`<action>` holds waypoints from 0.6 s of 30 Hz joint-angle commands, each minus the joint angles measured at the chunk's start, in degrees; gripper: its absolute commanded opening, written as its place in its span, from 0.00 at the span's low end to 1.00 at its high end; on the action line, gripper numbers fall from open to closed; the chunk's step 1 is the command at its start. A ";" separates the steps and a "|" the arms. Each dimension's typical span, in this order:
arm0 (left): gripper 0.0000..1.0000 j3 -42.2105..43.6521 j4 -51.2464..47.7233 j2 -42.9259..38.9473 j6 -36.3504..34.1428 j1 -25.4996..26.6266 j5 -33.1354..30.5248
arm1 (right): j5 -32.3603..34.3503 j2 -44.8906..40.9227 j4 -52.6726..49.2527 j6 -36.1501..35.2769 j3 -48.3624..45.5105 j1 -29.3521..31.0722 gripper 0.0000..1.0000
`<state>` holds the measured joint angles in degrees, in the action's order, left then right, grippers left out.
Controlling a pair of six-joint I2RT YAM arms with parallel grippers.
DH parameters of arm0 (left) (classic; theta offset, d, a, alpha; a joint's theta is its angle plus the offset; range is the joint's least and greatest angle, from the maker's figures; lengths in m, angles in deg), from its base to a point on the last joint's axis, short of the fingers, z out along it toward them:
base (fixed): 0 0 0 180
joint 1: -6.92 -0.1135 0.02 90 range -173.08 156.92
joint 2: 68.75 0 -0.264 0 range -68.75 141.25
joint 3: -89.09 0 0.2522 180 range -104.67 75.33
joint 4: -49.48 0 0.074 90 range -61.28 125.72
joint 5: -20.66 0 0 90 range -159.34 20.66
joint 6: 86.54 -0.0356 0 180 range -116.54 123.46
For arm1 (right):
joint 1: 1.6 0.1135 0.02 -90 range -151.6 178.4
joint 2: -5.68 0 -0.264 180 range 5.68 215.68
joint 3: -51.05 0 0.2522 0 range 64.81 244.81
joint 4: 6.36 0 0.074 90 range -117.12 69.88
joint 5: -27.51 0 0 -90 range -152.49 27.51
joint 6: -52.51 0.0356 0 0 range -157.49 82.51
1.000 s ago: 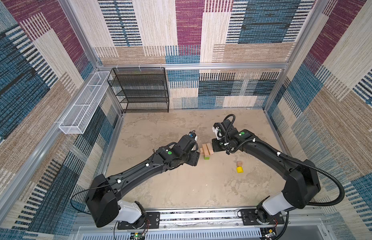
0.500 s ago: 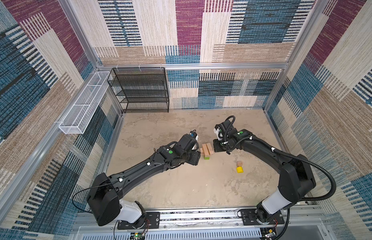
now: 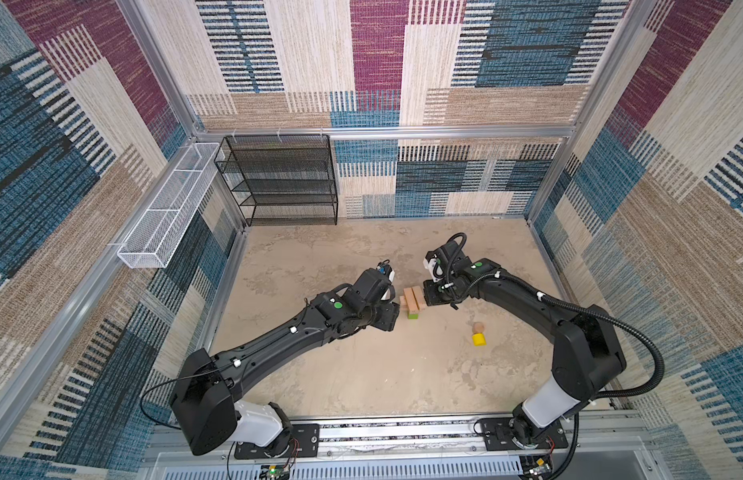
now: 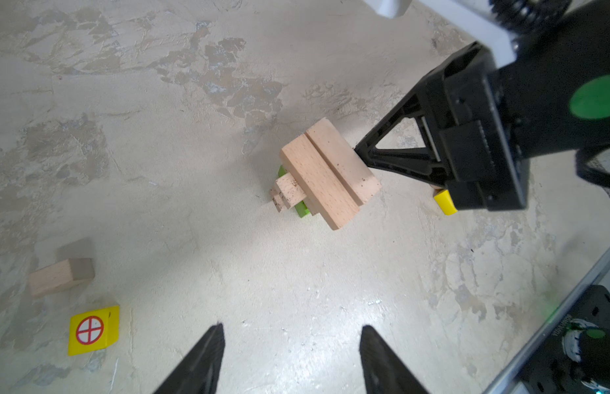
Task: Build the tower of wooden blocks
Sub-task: 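Open the right gripper and raise it slightly from the stack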
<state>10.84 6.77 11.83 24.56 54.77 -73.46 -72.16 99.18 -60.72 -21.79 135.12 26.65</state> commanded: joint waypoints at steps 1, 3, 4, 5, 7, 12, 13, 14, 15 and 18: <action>0.68 0.06 0.07 -0.38 0.43 -0.10 0.10 | -0.72 0.20 0.52 -0.36 0.62 0.03 0.10; 0.68 0.07 0.08 -0.33 0.43 -0.05 0.08 | -0.67 0.34 0.36 -0.41 0.82 -0.03 0.10; 0.68 0.01 0.01 -0.33 0.43 -0.09 0.14 | -0.68 0.37 0.35 -0.47 0.81 -0.01 0.10; 0.68 -0.02 0.01 -0.38 0.43 -0.04 0.08 | -0.57 0.37 0.27 -0.50 0.95 -0.04 0.10; 0.68 -0.02 -0.05 -0.42 0.43 -0.09 0.08 | -0.24 0.37 0.17 -0.50 0.94 -0.03 0.10; 0.68 -0.06 -0.06 -0.48 0.32 -0.08 0.08 | 0.44 0.63 -0.31 -0.84 1.41 0.02 0.10; 0.68 -0.11 -0.14 -0.48 0.30 -0.13 0.08 | 0.40 0.67 -0.33 -0.92 1.62 -0.02 0.10; 0.68 -0.09 -0.13 -0.52 0.34 -0.13 0.08 | 0.31 0.66 -0.42 -0.92 1.67 -0.01 0.10; 0.68 -0.09 -0.14 -0.47 0.34 -0.16 0.08 | 0.21 0.81 -0.38 -0.98 1.68 0.01 0.10; 0.68 -0.11 -0.14 -0.43 0.43 -0.18 0.16 | -0.15 0.83 -0.29 -1.05 1.68 0.00 0.10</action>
<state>10.84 6.77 11.80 24.56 54.69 -73.46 -72.38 99.92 -61.15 -22.45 136.34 26.65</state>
